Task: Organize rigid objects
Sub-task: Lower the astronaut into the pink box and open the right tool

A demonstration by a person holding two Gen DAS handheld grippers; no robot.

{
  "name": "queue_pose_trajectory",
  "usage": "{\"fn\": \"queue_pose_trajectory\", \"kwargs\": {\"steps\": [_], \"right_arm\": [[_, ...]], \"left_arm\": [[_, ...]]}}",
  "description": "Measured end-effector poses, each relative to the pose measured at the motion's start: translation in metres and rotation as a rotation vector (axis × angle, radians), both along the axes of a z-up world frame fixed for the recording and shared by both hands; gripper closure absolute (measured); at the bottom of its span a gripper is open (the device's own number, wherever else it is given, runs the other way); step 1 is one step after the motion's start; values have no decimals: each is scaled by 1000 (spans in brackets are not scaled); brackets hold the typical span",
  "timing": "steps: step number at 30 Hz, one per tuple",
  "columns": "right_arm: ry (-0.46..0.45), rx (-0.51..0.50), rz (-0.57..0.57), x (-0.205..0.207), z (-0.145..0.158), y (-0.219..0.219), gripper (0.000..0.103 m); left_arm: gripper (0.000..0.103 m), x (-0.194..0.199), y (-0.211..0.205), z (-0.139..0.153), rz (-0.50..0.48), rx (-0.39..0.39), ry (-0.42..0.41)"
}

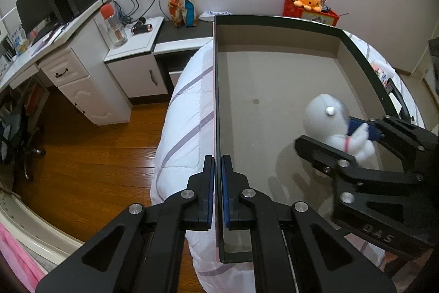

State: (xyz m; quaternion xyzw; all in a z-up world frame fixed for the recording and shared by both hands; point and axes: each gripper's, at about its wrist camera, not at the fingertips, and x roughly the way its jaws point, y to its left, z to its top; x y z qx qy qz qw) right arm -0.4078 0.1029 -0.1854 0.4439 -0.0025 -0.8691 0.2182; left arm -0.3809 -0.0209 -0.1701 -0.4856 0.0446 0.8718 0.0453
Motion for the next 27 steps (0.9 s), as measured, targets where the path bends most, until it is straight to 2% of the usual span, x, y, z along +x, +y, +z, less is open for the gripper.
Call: {"fn": "queue_pose_trajectory", "kwargs": {"steps": [5, 6, 7, 8, 14, 19, 27], "right_arm": [[-18, -9, -42, -4, -5, -2, 48], [-24, -18, -55, -4, -4, -2, 46], [-25, -30, -71, -3, -2, 1, 37], [-19, -39, -82, -3, -1, 2, 33], [113, -55, -155, 16, 35, 25, 31], [187, -19, -308, 34, 58, 83, 32], [182, 37, -540, 72, 57, 186, 32]], "left_arm": [[98, 2, 0, 2, -5, 2, 2], [98, 2, -1, 2, -5, 5, 2], [98, 2, -1, 2, -5, 9, 3], [98, 2, -1, 2, -5, 10, 3], [98, 3, -2, 3, -6, 15, 6], [98, 3, -2, 3, -5, 12, 10], [99, 3, -3, 2, -5, 13, 11]]}}
